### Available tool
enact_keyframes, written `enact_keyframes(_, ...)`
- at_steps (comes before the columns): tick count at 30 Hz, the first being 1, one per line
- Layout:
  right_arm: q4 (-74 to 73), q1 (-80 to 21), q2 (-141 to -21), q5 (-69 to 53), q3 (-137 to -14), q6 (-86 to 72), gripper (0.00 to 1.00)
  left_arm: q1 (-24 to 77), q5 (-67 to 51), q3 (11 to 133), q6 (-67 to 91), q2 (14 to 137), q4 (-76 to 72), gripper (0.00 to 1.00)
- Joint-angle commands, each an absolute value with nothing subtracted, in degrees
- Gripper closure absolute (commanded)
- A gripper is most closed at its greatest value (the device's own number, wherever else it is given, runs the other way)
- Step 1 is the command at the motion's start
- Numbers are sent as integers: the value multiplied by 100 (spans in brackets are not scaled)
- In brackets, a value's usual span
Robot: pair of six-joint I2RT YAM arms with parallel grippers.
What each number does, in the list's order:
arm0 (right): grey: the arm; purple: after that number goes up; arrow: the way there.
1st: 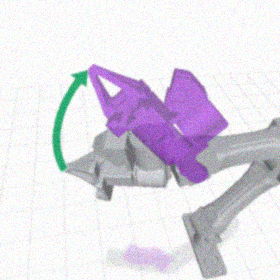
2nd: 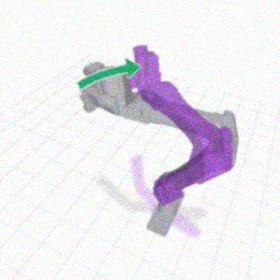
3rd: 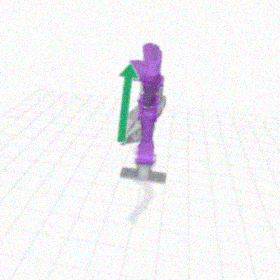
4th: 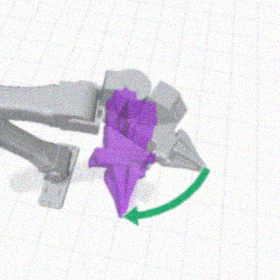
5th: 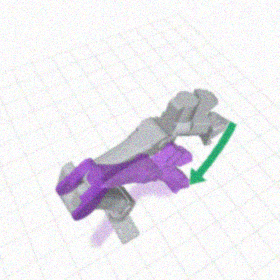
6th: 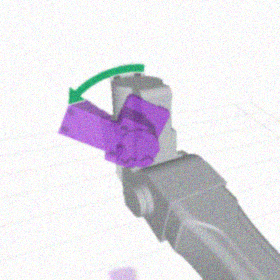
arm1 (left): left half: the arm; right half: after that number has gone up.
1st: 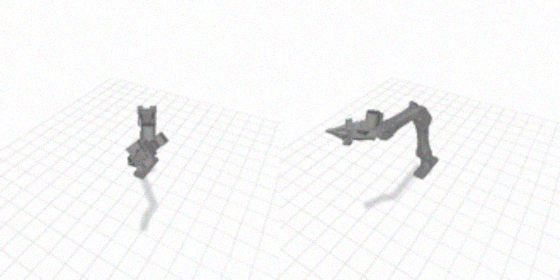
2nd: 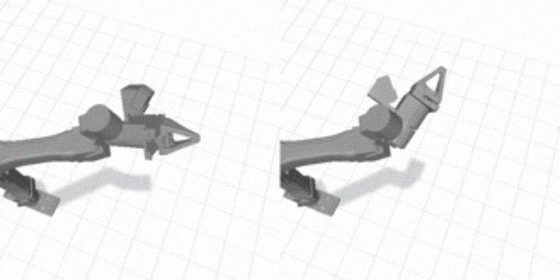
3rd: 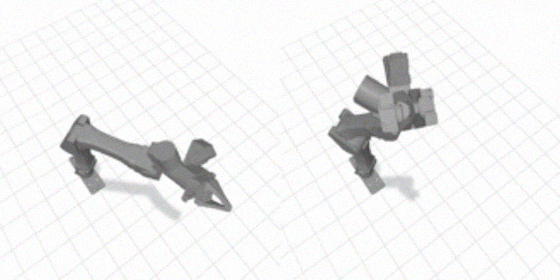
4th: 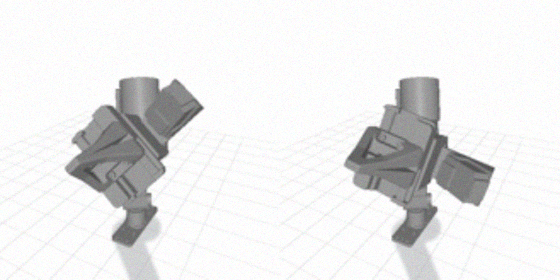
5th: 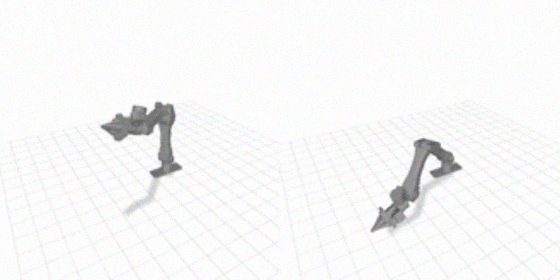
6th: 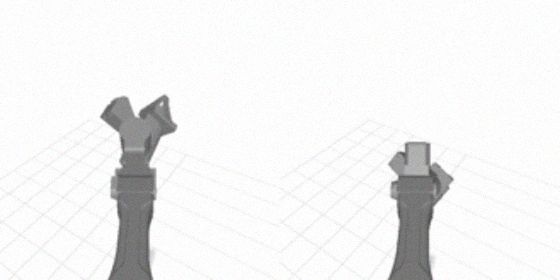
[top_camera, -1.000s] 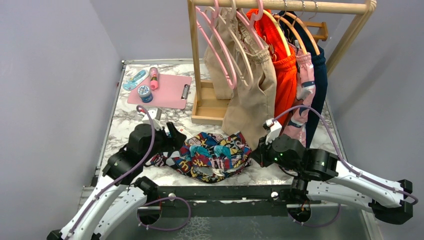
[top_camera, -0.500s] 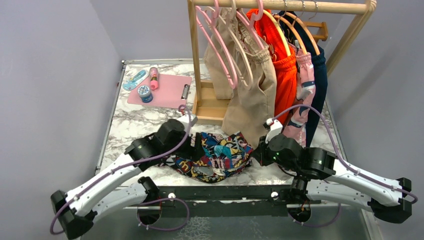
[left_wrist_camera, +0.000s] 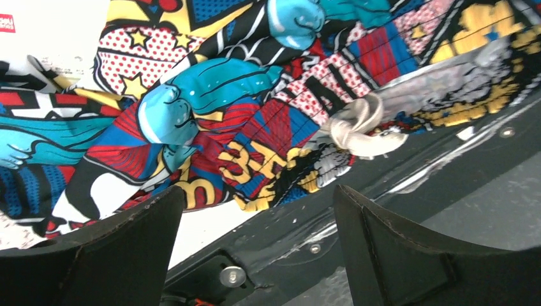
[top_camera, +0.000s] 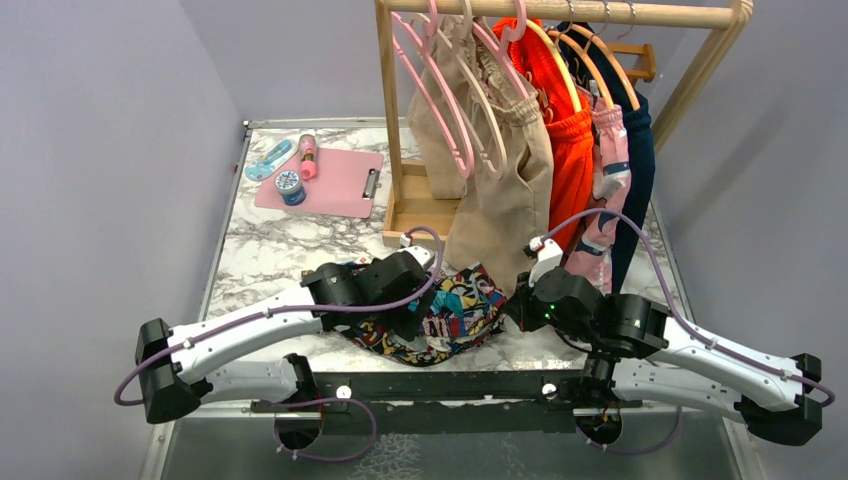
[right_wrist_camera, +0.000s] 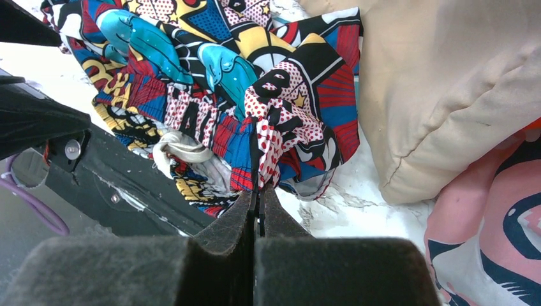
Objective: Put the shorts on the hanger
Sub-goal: Adjust the shorts at the center of the board.
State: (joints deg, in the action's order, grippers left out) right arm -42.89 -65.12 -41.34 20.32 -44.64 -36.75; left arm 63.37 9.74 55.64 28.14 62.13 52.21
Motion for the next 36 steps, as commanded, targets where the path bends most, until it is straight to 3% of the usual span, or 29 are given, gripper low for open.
enact_keyframes(1,-4166,-6484,-4078,2230,-4569,-3569,99,6450,1354,5618,2726,6563,5855,11)
enact_keyframes(14,-4063,-6486,-4053,2198,-4560,-3507,99,6462,1271,5653,2169,7412,5784,22)
enact_keyframes(20,-4001,-6486,-3973,2188,-4509,-3517,99,6464,1233,5807,1852,7822,5661,33)
enact_keyframes(26,-4017,-6481,-3899,2141,-4528,-3507,99,6466,1353,5884,1590,8234,5653,58)
enact_keyframes(32,-4044,-6482,-3774,2101,-4522,-3557,99,6447,1678,5994,1679,8112,5683,100)
enact_keyframes(36,-3975,-6486,-3794,2115,-4543,-3577,99,6151,2485,6250,1981,7472,5765,100)
